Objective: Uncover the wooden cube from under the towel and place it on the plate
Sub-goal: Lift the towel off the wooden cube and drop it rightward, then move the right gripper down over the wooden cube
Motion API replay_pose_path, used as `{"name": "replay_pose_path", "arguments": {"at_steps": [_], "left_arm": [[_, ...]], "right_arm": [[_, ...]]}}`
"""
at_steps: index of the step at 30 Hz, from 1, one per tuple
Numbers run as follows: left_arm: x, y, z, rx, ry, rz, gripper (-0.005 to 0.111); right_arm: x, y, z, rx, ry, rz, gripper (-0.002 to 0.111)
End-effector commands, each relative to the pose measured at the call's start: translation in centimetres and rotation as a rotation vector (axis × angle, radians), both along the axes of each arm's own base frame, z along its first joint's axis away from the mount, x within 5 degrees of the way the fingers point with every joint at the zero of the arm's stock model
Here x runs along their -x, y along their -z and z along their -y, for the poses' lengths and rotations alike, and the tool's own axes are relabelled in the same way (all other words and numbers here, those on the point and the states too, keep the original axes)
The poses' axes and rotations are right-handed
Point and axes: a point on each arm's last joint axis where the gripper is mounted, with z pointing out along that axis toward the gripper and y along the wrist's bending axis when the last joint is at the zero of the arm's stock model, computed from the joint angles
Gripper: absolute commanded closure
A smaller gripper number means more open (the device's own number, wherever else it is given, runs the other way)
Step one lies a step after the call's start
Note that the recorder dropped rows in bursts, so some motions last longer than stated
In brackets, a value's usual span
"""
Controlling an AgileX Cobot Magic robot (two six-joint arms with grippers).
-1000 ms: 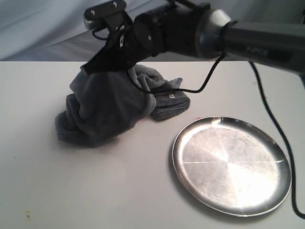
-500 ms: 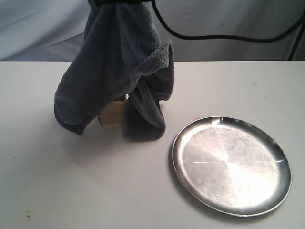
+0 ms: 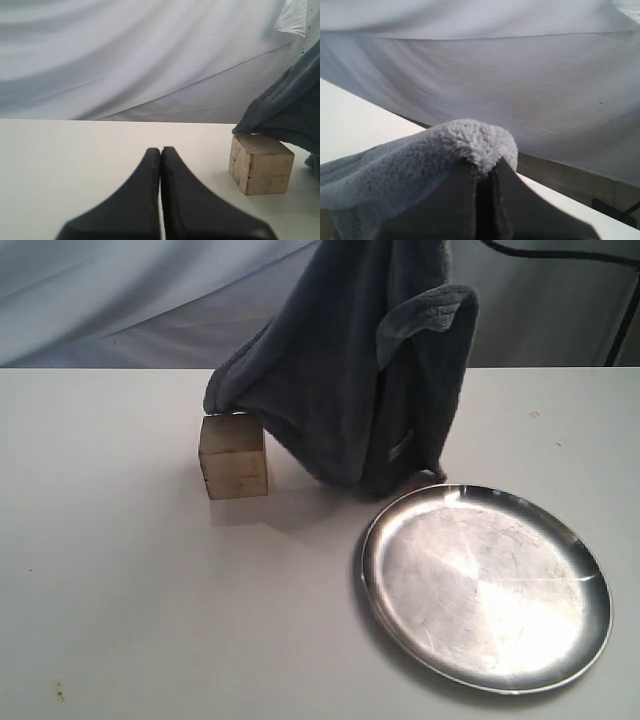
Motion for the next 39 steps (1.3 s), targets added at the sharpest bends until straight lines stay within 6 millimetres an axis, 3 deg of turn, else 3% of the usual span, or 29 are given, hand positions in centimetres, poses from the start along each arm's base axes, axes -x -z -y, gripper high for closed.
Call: {"name": "replay_pose_path", "arguments": {"at_steps": [1, 4, 9, 16, 19, 23, 25, 26, 27, 28, 29, 32, 33, 35, 39], "left_arm": [[0.0, 0.1, 0.0, 0.0, 0.001, -0.001, 0.105], [0.0, 0.1, 0.0, 0.0, 0.001, -0.001, 0.105], [0.0, 0.1, 0.0, 0.002, 0.001, -0.001, 0.105], [0.0, 0.1, 0.0, 0.002, 0.001, -0.001, 0.105], [0.0, 0.1, 0.0, 0.002, 0.001, -0.001, 0.105], [0.0, 0.1, 0.0, 0.002, 0.001, -0.001, 0.105], [0.0, 0.1, 0.0, 0.002, 0.001, -0.001, 0.105], [0.0, 0.1, 0.0, 0.002, 0.001, -0.001, 0.105], [0.0, 0.1, 0.0, 0.002, 0.001, -0.001, 0.105], [0.0, 0.1, 0.0, 0.002, 0.001, -0.001, 0.105], [0.0, 0.1, 0.0, 0.002, 0.001, -0.001, 0.105], [0.0, 0.1, 0.0, 0.002, 0.001, -0.001, 0.105], [0.0, 0.1, 0.0, 0.002, 0.001, -0.001, 0.105], [0.0, 0.1, 0.0, 0.0, 0.001, -0.001, 0.105], [0.0, 0.1, 0.0, 0.0, 0.001, -0.001, 0.105]], "right_arm": [[-1.8, -0.1, 2.8, -0.016, 0.061, 0.06, 0.108], [-4.3, 2.7, 3.9, -0.011, 0.098, 0.012, 0.108], [-7.1, 9.9, 1.8, 0.002, 0.085, -0.153, 0.108], [-8.1, 17.6, -0.3, 0.081, 0.081, -0.36, 0.108], [-8.1, 19.6, -1.1, 0.078, 0.074, -0.413, 0.108], [-7.8, 20.0, -1.9, 0.093, 0.03, -0.429, 0.105], [-7.5, 19.9, -2.4, 0.092, -0.008, -0.441, 0.088], [-7.3, 19.7, -2.6, 0.059, -0.013, -0.456, 0.073], [-7.2, 19.4, -2.6, 0.044, -0.012, -0.456, 0.068], [-7.0, 18.7, -2.7, 0.026, -0.013, -0.455, 0.059], [-6.9, 18.5, -2.7, 0.025, -0.013, -0.454, 0.057], [-5.8, 15.3, -3.2, 0.005, -0.04, -0.403, 0.053], [-5.0, 13.9, -4.0, -0.034, -0.062, -0.388, 0.053], [-3.8, 13.0, -5.9, -0.099, -0.127, -0.39, 0.053], [-1.4, 12.9, -10.9, -0.226, -0.229, -0.397, 0.053]]}}
